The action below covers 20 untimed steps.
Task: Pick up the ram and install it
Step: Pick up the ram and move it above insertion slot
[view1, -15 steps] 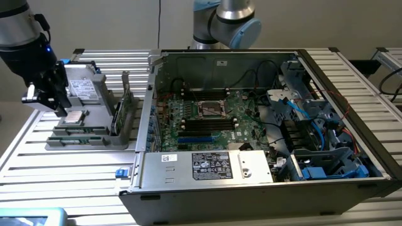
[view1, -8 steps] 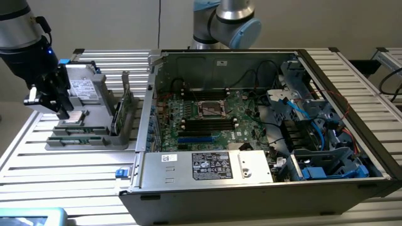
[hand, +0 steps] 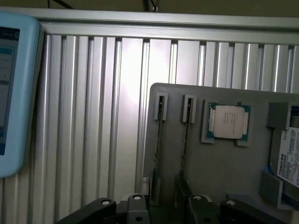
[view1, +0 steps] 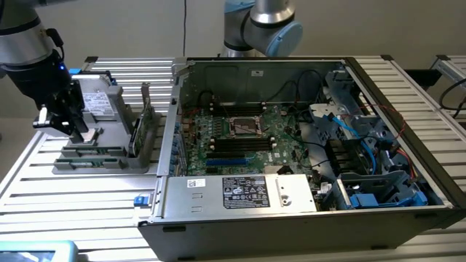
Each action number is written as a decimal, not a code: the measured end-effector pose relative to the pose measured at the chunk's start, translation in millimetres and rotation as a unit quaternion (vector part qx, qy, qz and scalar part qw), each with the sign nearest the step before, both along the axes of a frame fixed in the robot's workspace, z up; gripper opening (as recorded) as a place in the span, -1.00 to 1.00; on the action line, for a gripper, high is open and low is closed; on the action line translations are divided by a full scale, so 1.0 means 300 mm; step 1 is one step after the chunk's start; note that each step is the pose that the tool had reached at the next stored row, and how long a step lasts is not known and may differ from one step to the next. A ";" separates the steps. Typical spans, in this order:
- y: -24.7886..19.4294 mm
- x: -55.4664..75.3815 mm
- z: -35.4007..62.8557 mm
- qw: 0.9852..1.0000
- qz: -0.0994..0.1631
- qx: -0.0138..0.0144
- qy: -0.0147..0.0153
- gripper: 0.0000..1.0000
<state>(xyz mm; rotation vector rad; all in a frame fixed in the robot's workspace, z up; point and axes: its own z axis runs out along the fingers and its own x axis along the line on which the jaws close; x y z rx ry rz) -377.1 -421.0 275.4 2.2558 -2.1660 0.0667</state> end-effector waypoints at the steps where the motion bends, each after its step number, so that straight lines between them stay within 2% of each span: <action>1: 0.000 0.000 -0.006 1.000 0.000 0.000 0.000 -0.27; 7: -0.001 -0.001 -0.042 1.000 0.000 0.000 0.000 -0.27; 10: -0.011 -0.001 -0.061 1.000 0.000 0.000 0.000 -0.27; 20: -0.018 0.000 -0.122 1.000 0.000 0.000 0.000 -0.27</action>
